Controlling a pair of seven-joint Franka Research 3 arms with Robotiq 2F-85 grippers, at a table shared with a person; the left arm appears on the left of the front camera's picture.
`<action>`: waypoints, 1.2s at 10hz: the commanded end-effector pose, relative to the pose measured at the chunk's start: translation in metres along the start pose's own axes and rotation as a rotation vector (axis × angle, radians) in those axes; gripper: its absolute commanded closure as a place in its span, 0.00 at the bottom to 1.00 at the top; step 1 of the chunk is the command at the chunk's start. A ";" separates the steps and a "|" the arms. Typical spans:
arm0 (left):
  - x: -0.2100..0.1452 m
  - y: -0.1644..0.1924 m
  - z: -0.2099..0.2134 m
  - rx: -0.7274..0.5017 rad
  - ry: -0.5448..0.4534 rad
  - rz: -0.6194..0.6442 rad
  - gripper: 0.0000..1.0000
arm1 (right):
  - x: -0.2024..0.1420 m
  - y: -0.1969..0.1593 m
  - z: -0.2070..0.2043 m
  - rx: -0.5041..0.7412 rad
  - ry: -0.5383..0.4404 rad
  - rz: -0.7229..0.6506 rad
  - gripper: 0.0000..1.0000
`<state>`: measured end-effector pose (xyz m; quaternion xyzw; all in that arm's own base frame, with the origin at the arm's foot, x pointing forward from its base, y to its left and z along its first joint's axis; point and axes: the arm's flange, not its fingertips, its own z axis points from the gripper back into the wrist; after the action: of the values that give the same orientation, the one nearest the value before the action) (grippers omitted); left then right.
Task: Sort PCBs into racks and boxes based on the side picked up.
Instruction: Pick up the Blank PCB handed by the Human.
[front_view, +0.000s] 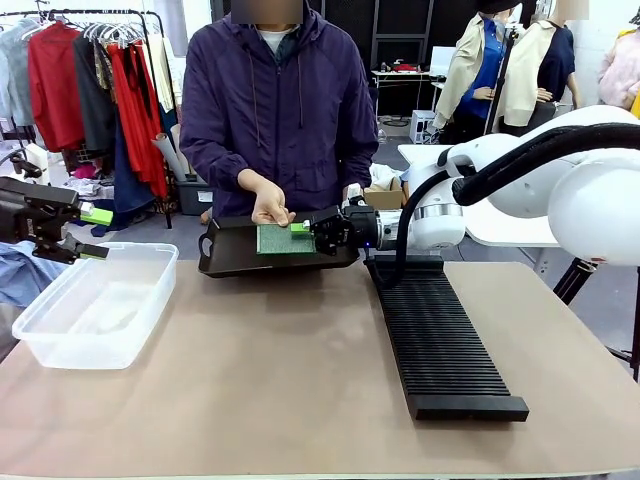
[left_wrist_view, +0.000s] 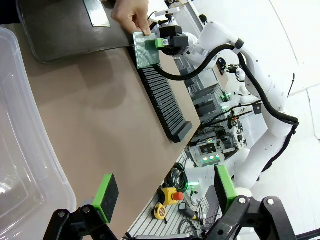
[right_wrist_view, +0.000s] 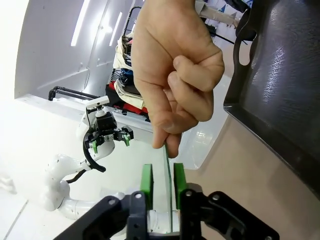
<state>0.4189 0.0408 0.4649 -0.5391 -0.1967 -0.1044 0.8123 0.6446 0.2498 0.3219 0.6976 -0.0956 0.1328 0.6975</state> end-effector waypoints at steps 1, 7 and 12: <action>0.000 -0.002 0.002 -0.009 0.000 0.001 0.00 | 0.002 0.004 -0.008 0.001 -0.027 -0.032 1.00; 0.000 -0.002 0.002 -0.009 0.000 0.001 0.00 | 0.000 -0.001 -0.001 -0.001 -0.002 -0.030 1.00; 0.000 -0.002 0.002 -0.009 0.000 0.001 0.00 | 0.000 -0.001 -0.001 -0.001 -0.002 -0.030 1.00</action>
<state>0.4189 0.0408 0.4649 -0.5391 -0.1967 -0.1044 0.8123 0.6448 0.2496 0.3206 0.6988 -0.0842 0.1191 0.7003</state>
